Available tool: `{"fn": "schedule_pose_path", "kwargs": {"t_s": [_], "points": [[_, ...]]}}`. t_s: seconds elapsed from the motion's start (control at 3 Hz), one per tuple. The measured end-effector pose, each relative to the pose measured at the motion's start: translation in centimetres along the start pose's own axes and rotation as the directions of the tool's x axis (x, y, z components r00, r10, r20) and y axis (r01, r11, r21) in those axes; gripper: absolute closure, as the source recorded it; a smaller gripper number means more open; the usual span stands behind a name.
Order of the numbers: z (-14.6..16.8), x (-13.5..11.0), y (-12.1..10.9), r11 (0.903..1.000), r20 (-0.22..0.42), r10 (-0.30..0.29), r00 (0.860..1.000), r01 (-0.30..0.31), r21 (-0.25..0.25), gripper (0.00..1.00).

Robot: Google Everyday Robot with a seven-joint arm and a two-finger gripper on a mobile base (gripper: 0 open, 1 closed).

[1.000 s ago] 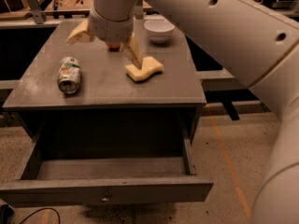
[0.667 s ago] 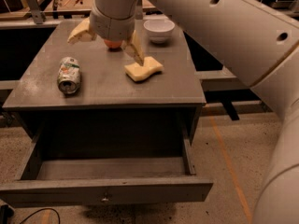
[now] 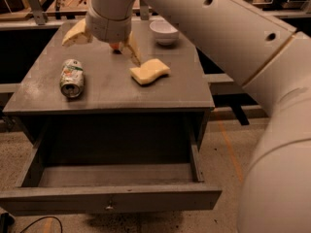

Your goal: Place 7up can into top drawer

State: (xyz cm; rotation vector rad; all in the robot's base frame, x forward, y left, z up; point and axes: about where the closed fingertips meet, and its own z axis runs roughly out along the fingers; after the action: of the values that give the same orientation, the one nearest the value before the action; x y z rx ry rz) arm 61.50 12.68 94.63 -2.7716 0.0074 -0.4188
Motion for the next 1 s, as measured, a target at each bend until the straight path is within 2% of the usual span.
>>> {"fn": "schedule_pose_path", "kwargs": {"t_s": [0.33, 0.67, 1.0], "points": [[3.2, 1.4, -3.0, 0.9948, 0.045, -0.097, 0.994, 0.096, 0.036, 0.0], [6.2, 2.6, -5.5, 0.9841, 0.068, -0.171, 0.983, 0.167, 0.06, 0.0], [9.0, 3.1, -7.2, 0.9741, 0.09, -0.225, 0.97, 0.223, 0.04, 0.0]]}}
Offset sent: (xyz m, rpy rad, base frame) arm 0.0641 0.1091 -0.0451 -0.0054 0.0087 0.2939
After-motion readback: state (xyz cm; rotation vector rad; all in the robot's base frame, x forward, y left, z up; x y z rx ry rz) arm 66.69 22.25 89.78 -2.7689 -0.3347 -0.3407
